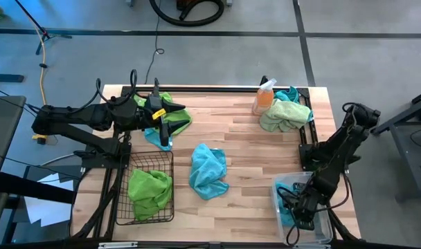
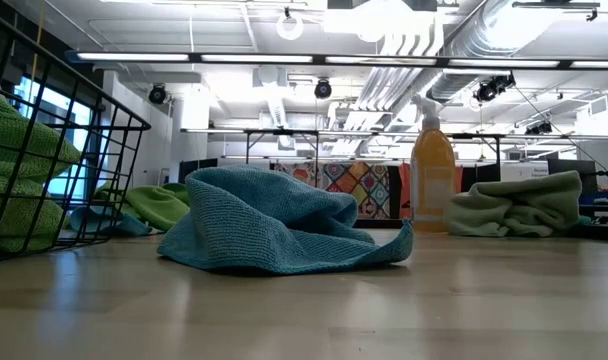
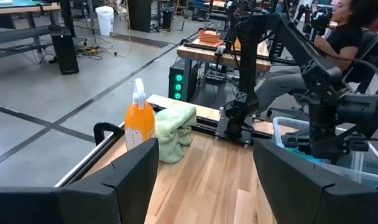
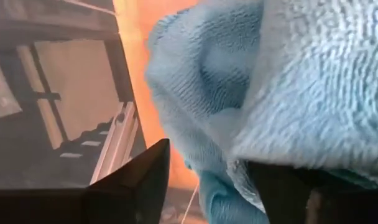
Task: Sort microfiber towel by color & place in baskets
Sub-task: Put the blue microfiber cloth into the transparent bin, then put the green microfiber cloth into the black wire basket
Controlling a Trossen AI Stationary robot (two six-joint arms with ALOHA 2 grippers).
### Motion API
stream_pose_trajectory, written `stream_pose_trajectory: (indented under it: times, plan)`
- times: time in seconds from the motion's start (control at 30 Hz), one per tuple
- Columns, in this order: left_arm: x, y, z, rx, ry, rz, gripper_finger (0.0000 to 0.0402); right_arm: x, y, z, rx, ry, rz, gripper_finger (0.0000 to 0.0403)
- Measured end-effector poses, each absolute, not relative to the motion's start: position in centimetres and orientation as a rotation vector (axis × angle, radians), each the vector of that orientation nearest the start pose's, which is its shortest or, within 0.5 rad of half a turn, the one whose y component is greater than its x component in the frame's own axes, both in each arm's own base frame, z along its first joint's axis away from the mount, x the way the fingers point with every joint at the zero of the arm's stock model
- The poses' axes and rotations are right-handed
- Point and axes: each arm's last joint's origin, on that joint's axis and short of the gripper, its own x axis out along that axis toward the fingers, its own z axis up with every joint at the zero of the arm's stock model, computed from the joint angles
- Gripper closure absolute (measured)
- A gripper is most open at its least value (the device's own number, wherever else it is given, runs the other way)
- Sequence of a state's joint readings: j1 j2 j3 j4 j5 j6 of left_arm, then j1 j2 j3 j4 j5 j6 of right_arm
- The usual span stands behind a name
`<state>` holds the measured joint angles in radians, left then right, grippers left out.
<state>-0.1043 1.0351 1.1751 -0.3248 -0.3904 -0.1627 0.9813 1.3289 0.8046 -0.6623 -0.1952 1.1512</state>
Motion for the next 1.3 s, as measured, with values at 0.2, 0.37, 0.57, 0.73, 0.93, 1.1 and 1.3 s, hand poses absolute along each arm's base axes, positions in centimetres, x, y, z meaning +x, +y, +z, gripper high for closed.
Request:
stream_pose_trajectory:
  times: [0.2, 0.37, 0.57, 0.73, 0.93, 1.1, 1.3]
  plan:
    - [21.2, -1.1, 40.7, -0.1, 0.159, 0.297, 0.0151, 12.7, 19.9, 23.2, 0.368, 1.561, 0.209, 0.0163]
    - [21.2, -1.1, 40.7, -0.043, 0.166, 0.311, 0.0151, 12.5, 19.6, 26.1, 0.311, 1.588, 0.17, 0.0163]
    - [21.2, -1.0, 40.7, -0.025, 0.169, 0.316, 0.0151, 12.5, 19.4, 29.4, 0.28, 1.555, 0.167, 0.0162]
    - [21.2, -1.0, 40.7, -0.014, 0.171, 0.315, 0.0151, 14.1, 18.6, 30.9, 0.279, 1.395, 0.096, 0.0162]
    - [21.2, -1.0, 40.7, 0.008, 0.173, 0.314, 0.0151, 18.7, 15.2, 31.9, 0.267, 1.156, -0.039, 0.0162]
    - [21.2, -1.0, 40.7, 0.008, 0.173, 0.314, 0.0151, 23.2, 11.9, 33.2, 0.196, 0.821, -0.164, 0.0162]
    - [21.2, -1.0, 40.7, -0.024, 0.168, 0.317, 0.0151, 27.5, 7.4, 35.5, 0.105, 0.465, -0.278, 0.0162]
